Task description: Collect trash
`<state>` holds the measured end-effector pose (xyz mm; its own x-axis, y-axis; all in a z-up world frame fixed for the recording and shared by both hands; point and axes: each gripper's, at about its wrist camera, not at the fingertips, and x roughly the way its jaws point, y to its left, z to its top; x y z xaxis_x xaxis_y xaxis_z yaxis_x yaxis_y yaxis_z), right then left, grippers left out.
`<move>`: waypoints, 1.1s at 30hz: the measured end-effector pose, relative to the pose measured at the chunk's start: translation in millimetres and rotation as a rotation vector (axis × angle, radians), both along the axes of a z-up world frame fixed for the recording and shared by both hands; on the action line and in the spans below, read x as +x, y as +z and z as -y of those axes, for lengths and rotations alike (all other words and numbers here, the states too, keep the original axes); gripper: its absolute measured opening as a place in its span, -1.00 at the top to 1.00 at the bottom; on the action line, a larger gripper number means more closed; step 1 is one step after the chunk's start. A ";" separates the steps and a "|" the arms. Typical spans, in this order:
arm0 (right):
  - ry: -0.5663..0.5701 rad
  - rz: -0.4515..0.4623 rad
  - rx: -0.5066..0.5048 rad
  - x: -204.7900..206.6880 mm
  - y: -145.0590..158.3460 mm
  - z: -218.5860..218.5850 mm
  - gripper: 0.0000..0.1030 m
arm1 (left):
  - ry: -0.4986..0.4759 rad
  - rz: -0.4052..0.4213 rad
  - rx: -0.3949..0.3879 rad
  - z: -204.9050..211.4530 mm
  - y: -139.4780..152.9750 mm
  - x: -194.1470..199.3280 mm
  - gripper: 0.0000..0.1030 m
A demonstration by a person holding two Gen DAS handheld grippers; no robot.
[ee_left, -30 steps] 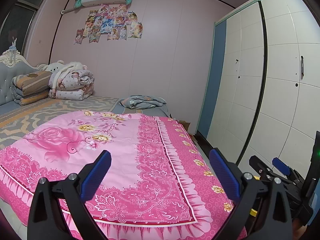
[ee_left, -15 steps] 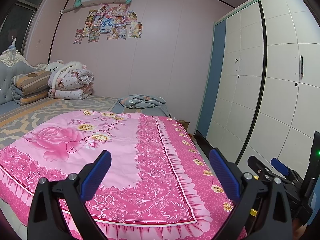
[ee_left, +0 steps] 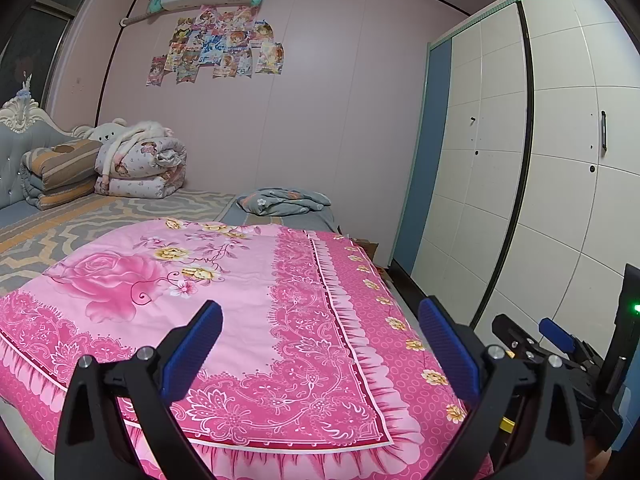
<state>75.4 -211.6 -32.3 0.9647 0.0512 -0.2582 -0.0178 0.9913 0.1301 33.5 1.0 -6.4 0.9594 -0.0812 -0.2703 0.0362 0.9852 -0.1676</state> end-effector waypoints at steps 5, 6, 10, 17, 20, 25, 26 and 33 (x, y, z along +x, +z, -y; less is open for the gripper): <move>0.002 -0.006 0.001 2.7 -0.7 2.8 -0.84 | 0.000 -0.004 -0.002 -0.3 -0.9 0.8 -0.84; 0.001 -0.006 0.002 1.9 -1.5 1.9 -0.84 | 0.000 -0.004 -0.002 -0.1 -1.0 1.1 -0.84; 0.001 -0.012 0.002 2.7 -2.2 0.8 -0.84 | 0.000 -0.005 -0.002 0.1 -1.0 1.5 -0.84; 0.002 -0.018 0.004 4.5 -1.6 0.7 -0.84 | 0.000 -0.005 -0.004 -0.2 -1.0 2.0 -0.84; 0.001 -0.017 0.004 4.5 -1.3 0.8 -0.84 | -0.001 -0.006 -0.004 -1.1 -1.4 2.2 -0.84; 0.001 -0.019 0.004 5.1 -1.3 2.3 -0.84 | -0.002 -0.006 -0.003 -1.0 -1.4 2.4 -0.84; 0.002 -0.019 0.004 5.6 -1.0 3.2 -0.84 | -0.001 -0.005 -0.003 -0.9 -1.4 2.3 -0.84; 0.002 -0.019 0.004 5.7 -0.5 3.5 -0.84 | 0.000 -0.005 -0.001 -3.2 -1.4 1.5 -0.84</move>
